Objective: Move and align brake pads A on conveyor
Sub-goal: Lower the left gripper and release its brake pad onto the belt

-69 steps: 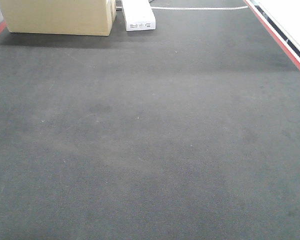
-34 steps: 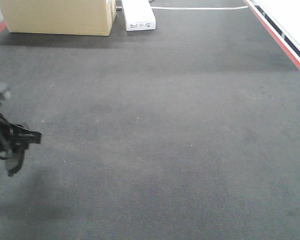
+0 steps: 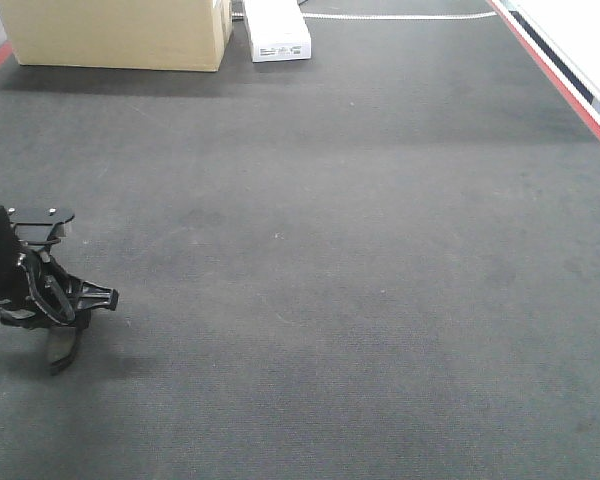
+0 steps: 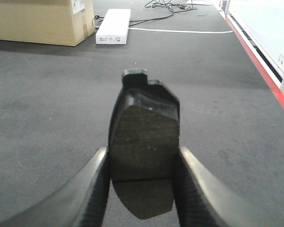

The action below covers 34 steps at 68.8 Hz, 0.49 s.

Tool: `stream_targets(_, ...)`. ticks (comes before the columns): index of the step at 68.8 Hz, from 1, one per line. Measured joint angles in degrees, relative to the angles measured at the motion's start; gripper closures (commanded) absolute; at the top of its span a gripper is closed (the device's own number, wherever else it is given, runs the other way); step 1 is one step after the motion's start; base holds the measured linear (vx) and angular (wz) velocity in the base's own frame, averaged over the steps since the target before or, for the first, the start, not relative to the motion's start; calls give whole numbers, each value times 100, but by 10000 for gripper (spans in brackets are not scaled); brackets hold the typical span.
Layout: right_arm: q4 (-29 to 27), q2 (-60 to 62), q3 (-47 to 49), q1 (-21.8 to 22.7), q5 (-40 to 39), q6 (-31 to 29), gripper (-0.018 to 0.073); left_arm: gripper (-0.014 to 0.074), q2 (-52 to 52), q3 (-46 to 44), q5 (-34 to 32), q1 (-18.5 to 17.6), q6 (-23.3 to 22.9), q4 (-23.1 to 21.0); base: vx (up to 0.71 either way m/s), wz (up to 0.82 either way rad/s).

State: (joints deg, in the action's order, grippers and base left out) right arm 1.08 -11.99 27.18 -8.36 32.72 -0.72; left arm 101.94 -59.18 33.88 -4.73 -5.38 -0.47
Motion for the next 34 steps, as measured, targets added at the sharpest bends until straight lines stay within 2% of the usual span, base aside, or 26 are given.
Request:
stream_targets(6, 0, 0, 0, 0, 0, 0, 569, 138, 0, -106, -12, 0, 0, 0, 0, 0)
stream_targets(18, 0, 0, 0, 0, 0, 0, 569, 139, -322, -146, -1, 0, 0, 0, 0, 0)
stream_targets(34, 0, 0, 0, 0, 0, 0, 569, 167, -1547, 265, -62, 0, 140, 5, 0, 0)
